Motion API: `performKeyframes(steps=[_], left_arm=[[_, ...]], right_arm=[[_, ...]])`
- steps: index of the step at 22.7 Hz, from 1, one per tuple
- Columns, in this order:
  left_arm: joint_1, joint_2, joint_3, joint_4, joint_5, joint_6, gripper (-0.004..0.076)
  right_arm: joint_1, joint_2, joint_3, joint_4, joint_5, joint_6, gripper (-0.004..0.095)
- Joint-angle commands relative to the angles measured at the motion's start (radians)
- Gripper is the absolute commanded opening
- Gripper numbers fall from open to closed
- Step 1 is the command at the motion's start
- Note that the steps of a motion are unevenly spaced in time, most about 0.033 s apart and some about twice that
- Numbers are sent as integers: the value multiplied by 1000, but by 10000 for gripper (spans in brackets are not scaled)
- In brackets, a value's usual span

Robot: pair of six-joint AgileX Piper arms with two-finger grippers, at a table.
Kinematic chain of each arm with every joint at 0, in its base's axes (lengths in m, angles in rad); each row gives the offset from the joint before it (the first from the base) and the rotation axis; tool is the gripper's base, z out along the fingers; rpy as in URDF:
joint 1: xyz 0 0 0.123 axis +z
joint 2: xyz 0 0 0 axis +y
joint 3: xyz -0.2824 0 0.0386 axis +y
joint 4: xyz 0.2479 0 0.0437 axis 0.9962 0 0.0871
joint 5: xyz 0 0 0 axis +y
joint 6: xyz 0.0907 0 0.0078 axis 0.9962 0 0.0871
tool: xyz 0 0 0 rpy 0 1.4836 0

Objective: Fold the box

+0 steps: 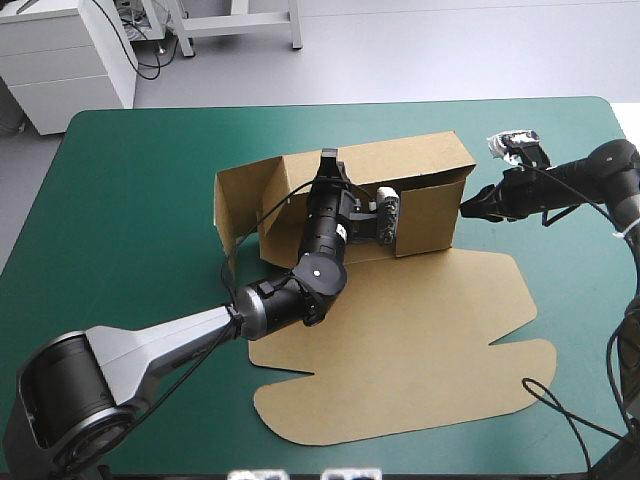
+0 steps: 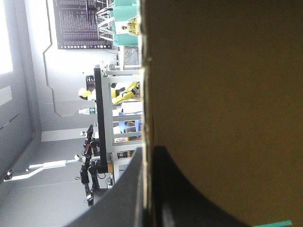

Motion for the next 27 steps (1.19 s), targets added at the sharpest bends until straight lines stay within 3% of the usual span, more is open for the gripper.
performKeyframes(steps=[1, 4, 11, 16, 21, 27], left_arm=[[-2, -50, -33, 89, 15, -12, -7], [-2, -50, -33, 89, 12, -12, -7], [-2, -50, -33, 89, 12, 4, -7], [-2, -50, -33, 89, 12, 4, -7], [-2, -50, -33, 89, 7, 4, -7], [-2, -50, -33, 89, 7, 4, -7]], right_arm=[[-5, -51, -21, 67, 55, -24, 571], [-5, -51, -21, 67, 57, -27, 742], [-5, -51, -21, 60, 145, -16, 742], [-1, -51, -21, 79, 26, -16, 742], [15, -55, 33, 140, -21, -37, 740], [79, -125, 176, 158, -320, -91, 740]])
